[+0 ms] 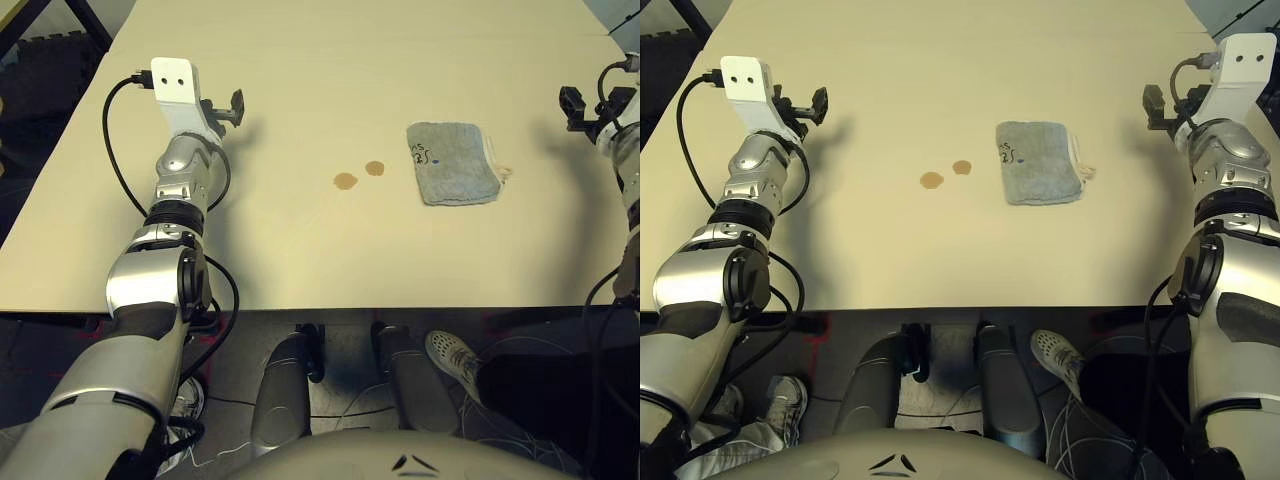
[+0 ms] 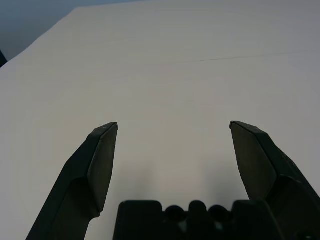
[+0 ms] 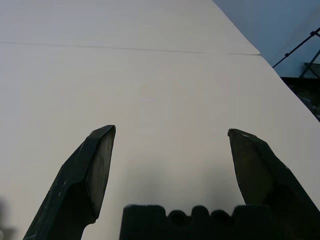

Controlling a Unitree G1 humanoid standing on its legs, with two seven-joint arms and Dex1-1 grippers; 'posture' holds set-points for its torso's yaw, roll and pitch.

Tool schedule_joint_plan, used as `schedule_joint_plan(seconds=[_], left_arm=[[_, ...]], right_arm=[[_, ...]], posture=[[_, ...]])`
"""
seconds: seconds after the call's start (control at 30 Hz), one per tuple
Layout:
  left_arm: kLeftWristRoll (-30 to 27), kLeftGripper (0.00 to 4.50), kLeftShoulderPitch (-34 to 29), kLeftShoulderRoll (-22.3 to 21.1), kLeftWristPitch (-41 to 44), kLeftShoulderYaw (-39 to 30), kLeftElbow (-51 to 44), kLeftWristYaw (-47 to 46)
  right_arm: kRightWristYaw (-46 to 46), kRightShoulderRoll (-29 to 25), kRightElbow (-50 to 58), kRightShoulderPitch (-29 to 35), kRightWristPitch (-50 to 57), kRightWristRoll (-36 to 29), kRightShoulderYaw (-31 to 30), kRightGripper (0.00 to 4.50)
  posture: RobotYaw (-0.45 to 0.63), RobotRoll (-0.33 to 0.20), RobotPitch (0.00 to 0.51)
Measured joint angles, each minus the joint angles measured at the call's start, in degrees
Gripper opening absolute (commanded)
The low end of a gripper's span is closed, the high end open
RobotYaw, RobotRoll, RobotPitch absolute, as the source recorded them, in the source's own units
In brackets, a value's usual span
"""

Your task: Wipe the water off the table with a rag.

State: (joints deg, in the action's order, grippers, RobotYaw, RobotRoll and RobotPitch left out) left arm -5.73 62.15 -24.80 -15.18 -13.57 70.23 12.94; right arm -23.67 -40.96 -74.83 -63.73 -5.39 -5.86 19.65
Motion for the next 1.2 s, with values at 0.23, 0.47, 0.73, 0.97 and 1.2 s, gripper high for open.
schedule_joint_plan(seconds=[0.23,0.47,0.73,0.97,1.2], left_arm=[[-0.08,4.5,-1.01,-0.42,0.26,-1.07,0.0,-0.54],[-0.17,4.5,-0.5,-2.12,1.56,-0.92,-0.03,7.81],[-1.05,4.5,5.26,-6.42,9.59,1.73,-2.93,32.01],[-0.96,4.5,5.66,-7.65,16.35,6.12,-6.85,49.14],[-0.72,4.5,4.63,-9.26,20.84,10.33,-11.99,58.53]], right_arm=[[-1.67,0.72,-0.02,-0.01,0.84,-0.26,0.09,4.49],[-6.4,0.73,-0.04,-0.78,9.46,-1.13,0.06,4.49],[-14.5,-3.81,-0.6,-4.84,29.38,-2.73,0.26,4.49],[-19.65,-6.19,-0.88,-5.79,41.46,-3.84,0.3,4.49],[-35.35,-8.91,-0.88,-5.8,55.05,-0.47,-7.41,4.49]], posture=[[-0.13,0.0,0.249],[-0.11,0.0,0.241],[-0.09,0.0,0.243],[-0.09,0.0,0.245],[-0.1,0.0,0.258]])
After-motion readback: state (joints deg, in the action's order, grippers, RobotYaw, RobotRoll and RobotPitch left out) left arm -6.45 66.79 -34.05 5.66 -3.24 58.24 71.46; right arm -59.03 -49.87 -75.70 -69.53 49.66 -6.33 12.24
